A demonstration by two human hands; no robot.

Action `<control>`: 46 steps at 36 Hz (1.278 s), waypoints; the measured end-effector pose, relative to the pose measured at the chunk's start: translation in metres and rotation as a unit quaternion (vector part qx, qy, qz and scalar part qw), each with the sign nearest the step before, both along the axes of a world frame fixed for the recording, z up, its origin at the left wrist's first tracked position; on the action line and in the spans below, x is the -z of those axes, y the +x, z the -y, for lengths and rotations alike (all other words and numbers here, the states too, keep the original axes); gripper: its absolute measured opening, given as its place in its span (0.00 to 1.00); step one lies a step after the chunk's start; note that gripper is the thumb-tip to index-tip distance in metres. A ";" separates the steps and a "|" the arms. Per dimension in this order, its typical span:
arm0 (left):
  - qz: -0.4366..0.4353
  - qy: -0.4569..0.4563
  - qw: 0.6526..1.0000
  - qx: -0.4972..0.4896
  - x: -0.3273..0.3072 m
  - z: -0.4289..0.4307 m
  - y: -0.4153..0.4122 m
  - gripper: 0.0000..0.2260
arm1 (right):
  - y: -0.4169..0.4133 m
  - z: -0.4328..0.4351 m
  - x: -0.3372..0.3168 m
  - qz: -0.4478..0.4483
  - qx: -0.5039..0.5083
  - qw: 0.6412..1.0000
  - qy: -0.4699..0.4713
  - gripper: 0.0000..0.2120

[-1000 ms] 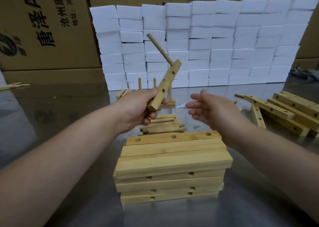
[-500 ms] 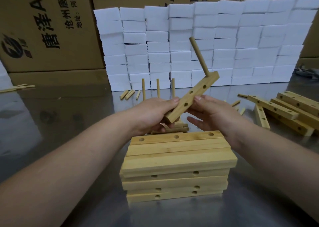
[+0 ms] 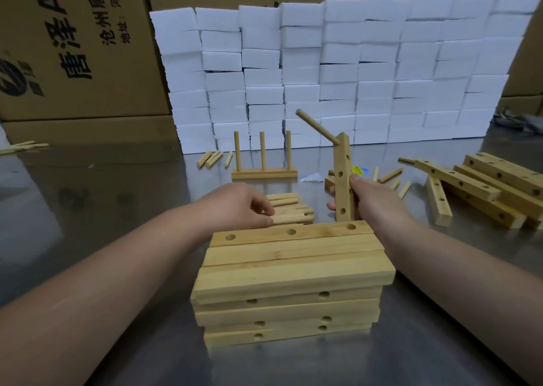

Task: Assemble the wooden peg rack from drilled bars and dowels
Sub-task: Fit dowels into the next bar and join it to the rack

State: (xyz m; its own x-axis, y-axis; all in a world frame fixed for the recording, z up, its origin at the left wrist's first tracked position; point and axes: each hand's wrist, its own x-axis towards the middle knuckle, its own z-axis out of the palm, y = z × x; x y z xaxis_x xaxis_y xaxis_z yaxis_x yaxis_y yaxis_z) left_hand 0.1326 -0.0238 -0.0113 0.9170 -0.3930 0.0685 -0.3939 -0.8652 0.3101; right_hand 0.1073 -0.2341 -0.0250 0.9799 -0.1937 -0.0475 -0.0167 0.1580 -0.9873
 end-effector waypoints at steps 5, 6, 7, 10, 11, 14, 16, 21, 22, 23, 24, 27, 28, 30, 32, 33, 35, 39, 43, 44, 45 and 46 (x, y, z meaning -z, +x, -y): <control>0.022 0.008 1.000 -0.015 0.002 -0.003 0.001 0.05 | 0.005 -0.001 0.002 0.000 -0.009 1.000 -0.012 0.16; 0.023 0.010 0.999 -0.021 0.002 -0.003 0.001 0.06 | 0.008 -0.002 0.001 -0.008 -0.012 1.000 -0.013 0.16; 0.023 0.015 0.999 -0.025 0.002 -0.003 0.002 0.07 | 0.012 -0.003 0.001 -0.020 -0.013 1.000 -0.018 0.16; 0.021 0.025 0.999 -0.025 0.002 -0.004 0.002 0.08 | 0.020 -0.003 0.001 -0.036 -0.013 0.999 -0.031 0.16; 0.024 0.026 0.999 -0.023 0.002 -0.004 0.002 0.08 | 0.021 -0.003 0.002 -0.031 -0.016 0.999 -0.028 0.15; 0.032 0.035 0.999 -0.016 0.002 -0.004 0.002 0.07 | 0.019 -0.002 0.005 -0.018 -0.022 0.999 -0.023 0.15; 0.030 0.035 0.999 -0.006 0.002 -0.003 0.001 0.05 | 0.020 -0.002 0.005 -0.017 -0.020 0.999 -0.022 0.15; 0.055 -0.089 0.994 -0.030 -0.003 -0.001 -0.005 0.05 | 0.011 -0.002 0.003 0.001 -0.025 0.999 -0.044 0.14; 0.057 -0.124 0.990 -0.032 -0.005 0.000 -0.007 0.05 | 0.008 -0.002 0.004 0.020 -0.033 0.998 -0.050 0.14; 0.059 -0.150 0.986 -0.031 -0.007 0.002 -0.008 0.05 | 0.004 -0.001 0.005 0.037 -0.040 0.997 -0.051 0.13; 0.061 -0.168 0.983 -0.029 -0.008 0.003 -0.010 0.06 | 0.001 -0.001 0.005 0.052 -0.045 0.996 -0.050 0.13; 0.075 -0.184 0.980 -0.030 -0.011 0.008 -0.013 0.07 | -0.006 -0.003 0.004 0.076 -0.051 0.995 -0.041 0.14; 0.080 -0.185 0.979 -0.031 -0.012 0.009 -0.014 0.08 | -0.007 -0.004 0.003 0.078 -0.052 0.995 -0.034 0.15; 0.087 -0.192 0.977 -0.037 -0.013 0.011 -0.016 0.08 | -0.010 -0.007 0.001 0.084 -0.058 0.995 -0.017 0.16; 0.092 -0.206 0.973 -0.046 -0.014 0.011 -0.016 0.08 | -0.012 -0.009 0.001 0.093 -0.074 0.993 -0.005 0.16; 0.096 -0.212 0.971 -0.049 -0.014 0.011 -0.017 0.09 | -0.013 -0.009 0.001 0.098 -0.083 0.992 0.000 0.17; 0.107 -0.228 0.966 -0.051 -0.014 0.010 -0.017 0.10 | -0.014 -0.010 0.001 0.105 -0.097 0.990 0.013 0.17; 0.099 -0.231 0.967 -0.041 -0.015 0.009 -0.019 0.10 | -0.013 -0.010 0.002 0.109 -0.102 0.988 0.039 0.17; 0.079 -0.219 0.972 -0.026 -0.015 0.011 -0.021 0.09 | -0.010 -0.009 0.003 0.104 -0.085 0.990 0.043 0.17; 0.077 -0.218 0.973 -0.022 -0.015 0.011 -0.021 0.09 | -0.009 -0.009 0.003 0.104 -0.084 0.990 0.043 0.17; 0.076 -0.217 0.973 -0.018 -0.015 0.011 -0.021 0.09 | -0.009 -0.008 0.003 0.103 -0.084 0.990 0.044 0.17; 0.076 -0.217 0.973 -0.016 -0.015 0.012 -0.022 0.09 | -0.009 -0.008 0.004 0.102 -0.085 0.990 0.044 0.17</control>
State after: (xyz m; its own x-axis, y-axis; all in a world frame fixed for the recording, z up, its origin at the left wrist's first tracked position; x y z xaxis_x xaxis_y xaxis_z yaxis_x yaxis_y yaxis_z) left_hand 0.1107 -0.0354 0.0037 0.8944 -0.2685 0.3577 -0.4391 -0.6787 0.5886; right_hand 0.0986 -0.2259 -0.0286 0.9889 -0.0297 0.1454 0.1482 0.2554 -0.9554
